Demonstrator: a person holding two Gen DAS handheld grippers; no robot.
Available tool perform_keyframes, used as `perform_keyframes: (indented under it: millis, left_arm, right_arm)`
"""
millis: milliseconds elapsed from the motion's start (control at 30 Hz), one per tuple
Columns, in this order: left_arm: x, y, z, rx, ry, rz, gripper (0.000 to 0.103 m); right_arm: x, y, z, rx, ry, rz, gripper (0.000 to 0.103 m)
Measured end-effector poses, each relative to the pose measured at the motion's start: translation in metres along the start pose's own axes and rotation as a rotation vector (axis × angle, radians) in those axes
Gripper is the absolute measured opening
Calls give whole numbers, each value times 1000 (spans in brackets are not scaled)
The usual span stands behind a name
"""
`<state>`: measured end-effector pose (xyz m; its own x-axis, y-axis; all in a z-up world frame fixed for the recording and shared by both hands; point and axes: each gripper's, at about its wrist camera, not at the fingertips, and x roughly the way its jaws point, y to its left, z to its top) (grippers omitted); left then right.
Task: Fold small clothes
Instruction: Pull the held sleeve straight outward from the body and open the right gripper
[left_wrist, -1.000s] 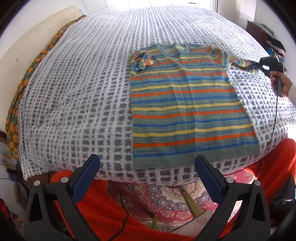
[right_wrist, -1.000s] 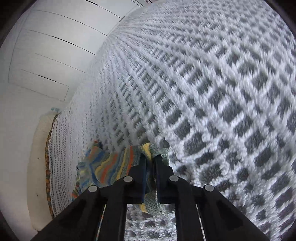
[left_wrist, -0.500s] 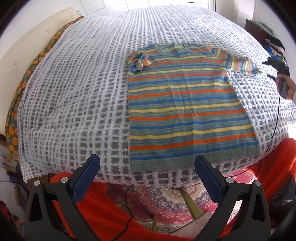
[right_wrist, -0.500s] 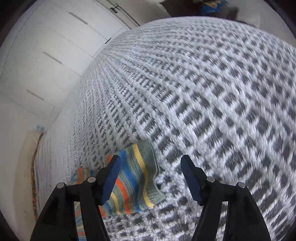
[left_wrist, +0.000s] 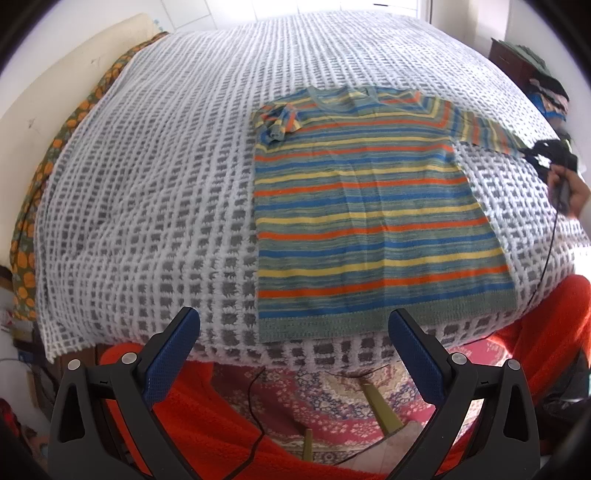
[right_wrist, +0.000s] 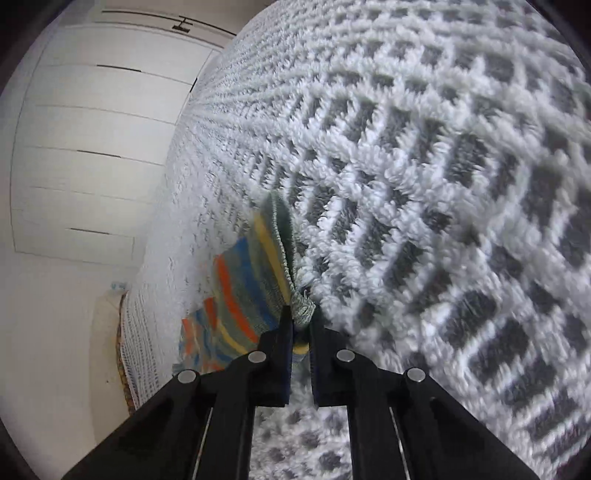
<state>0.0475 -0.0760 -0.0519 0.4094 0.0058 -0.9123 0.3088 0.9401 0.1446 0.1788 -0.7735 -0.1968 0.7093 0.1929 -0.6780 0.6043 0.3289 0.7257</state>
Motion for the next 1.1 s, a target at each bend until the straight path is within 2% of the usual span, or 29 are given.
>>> perform_keyframes:
  millis: [33,100,133,167,233,267,333,367,467,500,600,767,833,900,967,1033,1100]
  left_arm:
    - [3,1,0,-6,9,-7,102]
    - [11,0,2,-2,30,-24,102]
    - [13,-2,2,8,37,-27,102]
    - [13,-3,3,20,34,-25,102]
    - [13,-4,4,29,15,-9,102]
    - [14,-3,5,26,11,-6,102]
    - [21,1,8,19,3,-5,102]
    - [27,3,10,22,-1,-2,102]
    - [51,5,21,27,-41,-18,102]
    - [62,4,26,26,-43,-23,102]
    - [93,-4,40,37,-42,-59,102]
    - [136,-18,54,51,-32,-80,101]
    - [142,-17,67,95,-55,-72,101]
    - [137,-7,96,139,-142,-42,101]
    - [140,10,136,159,-195,-46,101]
    - [159,35,182,108,-161,-60,101]
    - [185,56,221,15,-85,-134,98]
  right_arm:
    - [-7,0,-5,-13,-6,-14,8]
    - [-7,0,-12,-86,4,-123,9]
    - [-3,-3,-14,-102,19,-184,14]
    - [-2,-10,-16,-82,25,-212,14]
    - [-10,-15,-18,-40,-18,-231,17]
    - [-17,-8,-22,-70,-55,-286,20]
    - [-29,19,-34,-204,-116,-388,42]
    - [-35,32,-43,-271,-134,-395,46]
    - [-49,71,-84,-456,-114,-312,52]
    - [-48,83,-104,-523,-86,-289,55]
    - [-41,112,-175,-691,-12,-222,56]
    - [-37,114,-297,-824,89,-144,56]
    - [-39,109,-328,-839,125,-136,56]
    - [-37,106,-353,-862,169,-133,56]
    - [-33,106,-367,-923,197,-143,56]
    - [-28,107,-375,-971,211,-160,57]
    - [-25,106,-377,-968,224,-152,58]
